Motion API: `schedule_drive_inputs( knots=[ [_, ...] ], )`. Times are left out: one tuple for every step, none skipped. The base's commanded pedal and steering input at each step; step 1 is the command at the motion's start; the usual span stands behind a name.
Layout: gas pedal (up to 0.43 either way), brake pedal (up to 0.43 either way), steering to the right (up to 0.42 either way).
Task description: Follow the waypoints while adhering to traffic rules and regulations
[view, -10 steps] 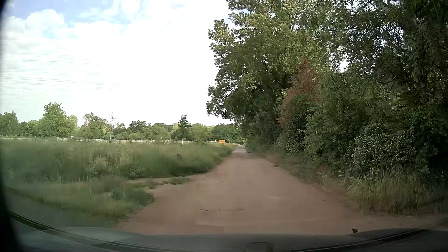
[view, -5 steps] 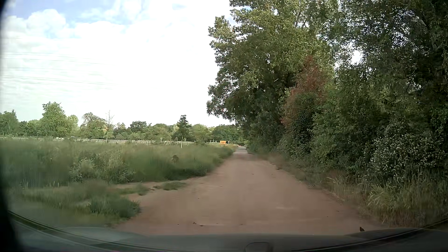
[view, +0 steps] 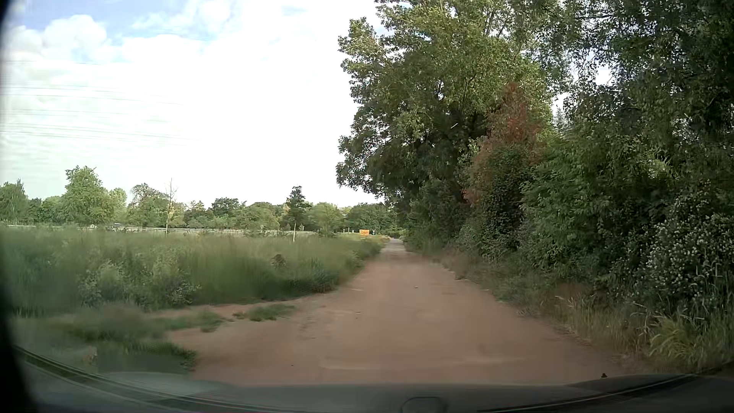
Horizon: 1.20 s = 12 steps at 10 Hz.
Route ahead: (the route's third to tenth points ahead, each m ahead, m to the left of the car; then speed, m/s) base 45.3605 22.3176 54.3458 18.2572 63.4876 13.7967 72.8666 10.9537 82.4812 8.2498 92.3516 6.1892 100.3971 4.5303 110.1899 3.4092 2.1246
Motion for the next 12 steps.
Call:
schedule_drive_inputs(
  knots=[
    [0.000, 0.030, 0.005],
    [0.000, 0.030, 0.007],
    [0.000, 0.030, 0.009],
    [0.000, 0.030, 0.014],
    [0.000, 0.030, 0.019],
    [0.000, 0.030, 0.025],
    [0.000, 0.030, 0.037],
    [0.000, 0.030, 0.049],
    [0.000, 0.030, 0.058],
    [0.000, 0.030, 0.060],
    [0.000, 0.030, 0.056],
    [0.000, 0.030, 0.051]
  ],
)
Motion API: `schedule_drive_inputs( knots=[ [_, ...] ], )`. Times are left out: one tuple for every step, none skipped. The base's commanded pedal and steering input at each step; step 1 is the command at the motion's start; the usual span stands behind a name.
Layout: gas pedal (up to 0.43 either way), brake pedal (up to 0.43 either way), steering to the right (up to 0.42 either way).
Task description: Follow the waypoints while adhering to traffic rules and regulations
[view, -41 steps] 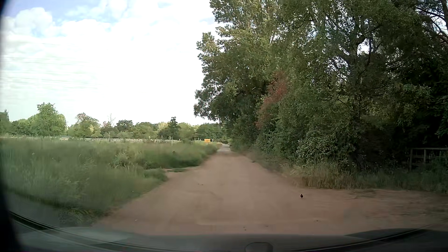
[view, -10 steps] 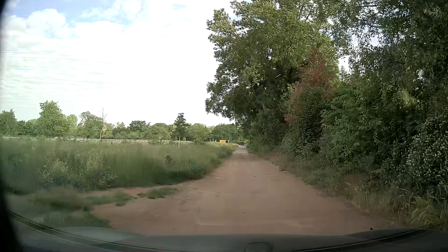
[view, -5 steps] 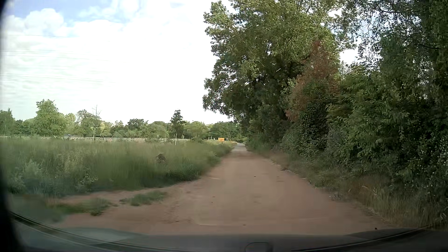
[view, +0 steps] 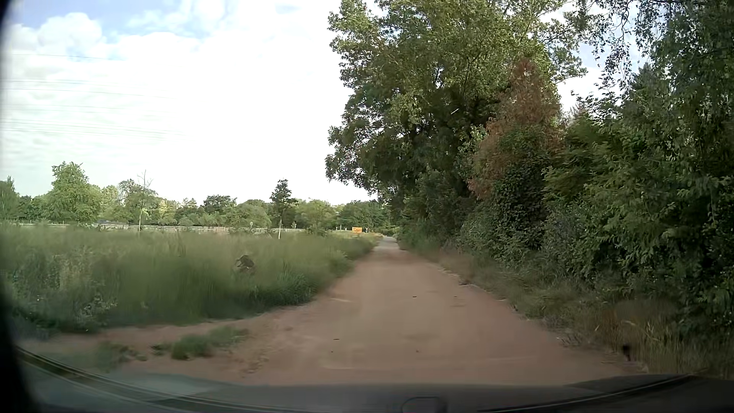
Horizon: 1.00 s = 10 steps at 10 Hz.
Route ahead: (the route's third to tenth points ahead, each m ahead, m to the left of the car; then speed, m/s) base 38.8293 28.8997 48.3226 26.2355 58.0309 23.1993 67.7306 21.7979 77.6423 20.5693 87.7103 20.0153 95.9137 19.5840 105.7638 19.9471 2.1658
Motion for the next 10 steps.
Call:
schedule_drive_inputs(
  knots=[
    [0.000, 0.030, 0.048],
    [0.000, 0.030, 0.048],
    [0.000, 0.030, 0.048],
    [0.000, 0.030, 0.048],
    [0.000, 0.030, 0.046],
    [0.000, 0.030, 0.044],
    [0.000, 0.030, 0.041],
    [0.000, 0.030, 0.035],
    [0.000, 0.030, 0.026],
    [0.000, 0.030, 0.013]
  ],
)
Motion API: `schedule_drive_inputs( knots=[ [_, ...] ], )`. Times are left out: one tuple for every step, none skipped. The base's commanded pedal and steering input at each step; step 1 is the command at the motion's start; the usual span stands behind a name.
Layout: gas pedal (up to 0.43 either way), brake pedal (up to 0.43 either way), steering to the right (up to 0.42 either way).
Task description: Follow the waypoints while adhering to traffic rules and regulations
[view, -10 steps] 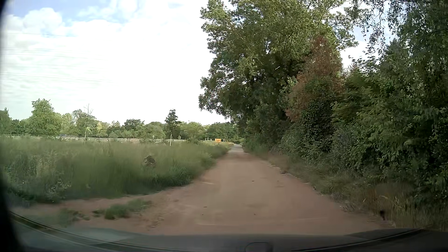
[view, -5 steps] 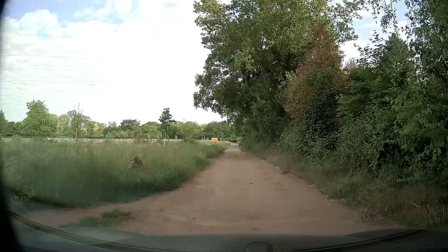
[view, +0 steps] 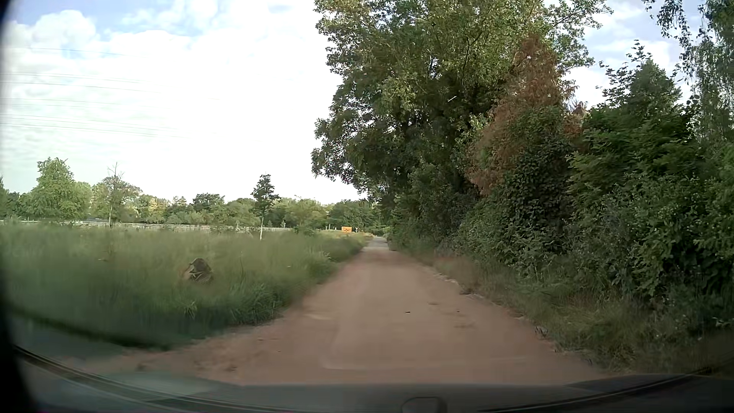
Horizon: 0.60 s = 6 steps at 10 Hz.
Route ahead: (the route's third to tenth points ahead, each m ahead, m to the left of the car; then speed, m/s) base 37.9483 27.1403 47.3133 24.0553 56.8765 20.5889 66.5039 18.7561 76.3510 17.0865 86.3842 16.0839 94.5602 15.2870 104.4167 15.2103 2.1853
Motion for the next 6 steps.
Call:
schedule_drive_inputs(
  knots=[
    [0.000, 0.030, 0.007],
    [0.000, 0.030, 0.003],
    [0.000, 0.030, -0.004],
    [0.000, 0.030, -0.009],
    [0.000, 0.030, -0.020],
    [0.000, 0.030, -0.035]
  ],
)
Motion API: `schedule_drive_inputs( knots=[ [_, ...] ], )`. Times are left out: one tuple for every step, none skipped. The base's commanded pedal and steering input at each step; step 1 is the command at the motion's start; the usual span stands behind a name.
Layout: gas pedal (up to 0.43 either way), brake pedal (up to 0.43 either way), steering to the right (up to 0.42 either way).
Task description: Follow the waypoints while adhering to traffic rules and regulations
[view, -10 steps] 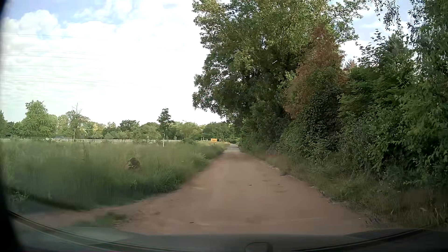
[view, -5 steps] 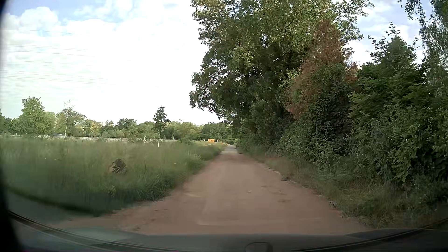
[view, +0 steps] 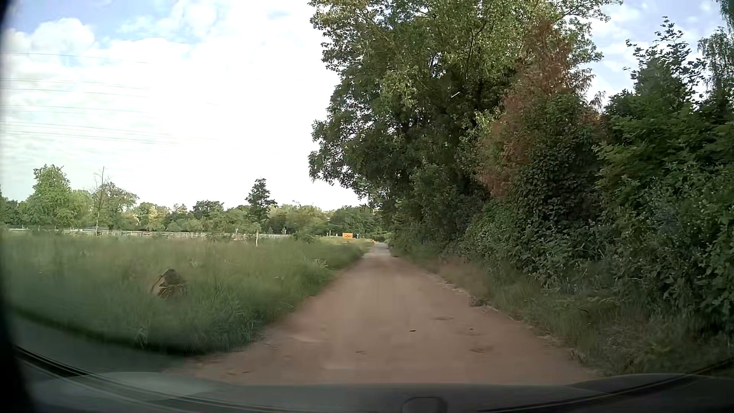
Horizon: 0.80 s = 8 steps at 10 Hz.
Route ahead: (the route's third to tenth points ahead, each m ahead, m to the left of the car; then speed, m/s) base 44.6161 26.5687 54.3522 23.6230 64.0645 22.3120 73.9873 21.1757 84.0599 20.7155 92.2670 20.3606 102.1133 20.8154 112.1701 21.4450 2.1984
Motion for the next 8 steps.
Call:
schedule_drive_inputs(
  knots=[
    [0.000, 0.030, -0.051],
    [0.000, 0.030, -0.053],
    [0.000, 0.030, -0.051],
    [0.000, 0.030, -0.047],
    [0.000, 0.030, -0.045],
    [0.000, 0.030, -0.044],
    [0.000, 0.030, -0.044],
    [0.000, 0.030, -0.044]
  ],
)
